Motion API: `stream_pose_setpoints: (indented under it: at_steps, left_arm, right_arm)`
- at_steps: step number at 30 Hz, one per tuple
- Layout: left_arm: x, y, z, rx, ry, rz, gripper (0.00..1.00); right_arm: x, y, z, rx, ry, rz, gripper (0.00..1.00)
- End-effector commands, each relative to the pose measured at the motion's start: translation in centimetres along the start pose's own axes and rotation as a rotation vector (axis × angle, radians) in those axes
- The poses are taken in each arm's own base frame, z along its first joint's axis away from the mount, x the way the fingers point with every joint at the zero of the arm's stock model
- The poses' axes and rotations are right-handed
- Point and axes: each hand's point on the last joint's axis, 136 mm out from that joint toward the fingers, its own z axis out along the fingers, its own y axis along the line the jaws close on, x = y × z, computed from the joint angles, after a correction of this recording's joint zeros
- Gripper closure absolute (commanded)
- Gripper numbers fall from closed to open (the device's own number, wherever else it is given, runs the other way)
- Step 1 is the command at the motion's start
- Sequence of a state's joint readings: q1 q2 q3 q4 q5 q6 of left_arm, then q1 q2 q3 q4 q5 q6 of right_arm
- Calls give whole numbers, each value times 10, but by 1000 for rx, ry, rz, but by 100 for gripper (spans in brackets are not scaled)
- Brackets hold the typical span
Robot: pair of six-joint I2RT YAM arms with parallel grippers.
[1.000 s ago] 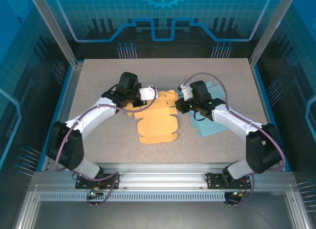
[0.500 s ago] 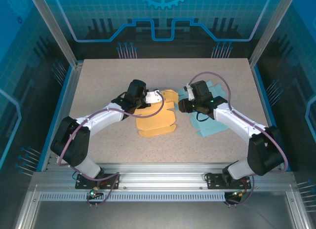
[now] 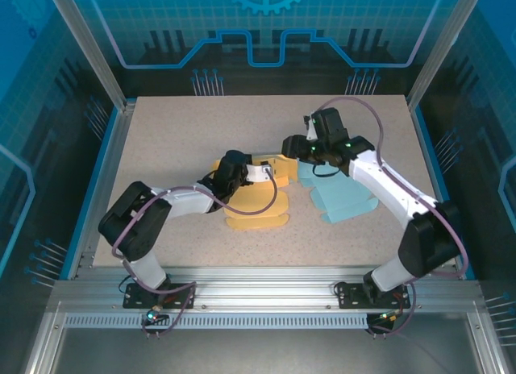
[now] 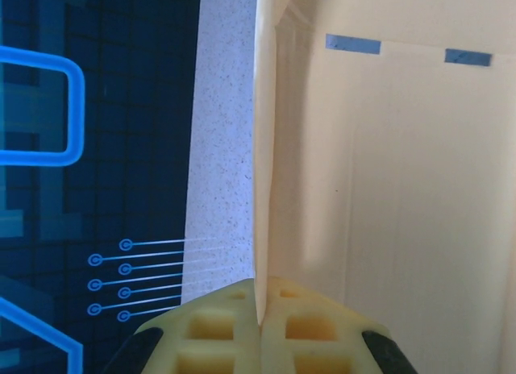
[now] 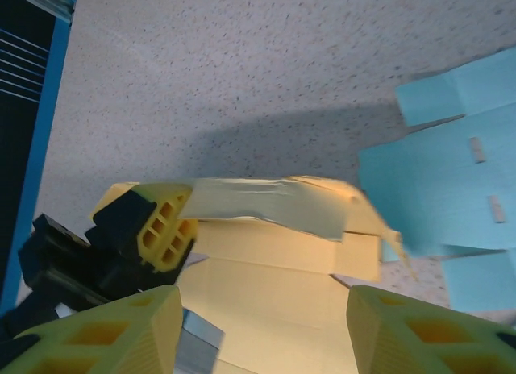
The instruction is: Fold the paper box
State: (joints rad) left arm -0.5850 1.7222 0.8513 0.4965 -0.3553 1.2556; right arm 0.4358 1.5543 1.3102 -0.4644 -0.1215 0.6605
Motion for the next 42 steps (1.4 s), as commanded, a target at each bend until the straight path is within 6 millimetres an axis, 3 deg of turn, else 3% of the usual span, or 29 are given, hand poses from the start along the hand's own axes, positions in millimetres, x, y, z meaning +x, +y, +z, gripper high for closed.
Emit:
stream_pose_setpoints:
  at_steps: [1, 11, 18, 25, 29, 42]
  left_arm:
    - [-8, 18, 1, -105, -16, 12, 100]
    - [-7, 15, 2, -113, -23, 30, 100]
    - [-7, 14, 5, -121, -27, 21, 100]
    - [-11, 14, 4, -112, -49, -1, 100]
    - [-8, 13, 5, -114, -43, 6, 100]
    - [7, 15, 6, -96, -14, 1, 100]
  right_arm:
    - [3, 11, 18, -41, 81, 65, 43]
    - [1, 14, 73, -64, 174, 101, 43]
    - [11, 23, 96, -152, 232, 170, 45]
    - [15, 25, 105, -215, 214, 204, 64]
    - [15, 11, 96, -176, 191, 203, 62]
    - [38, -23, 26, -97, 74, 106, 47]
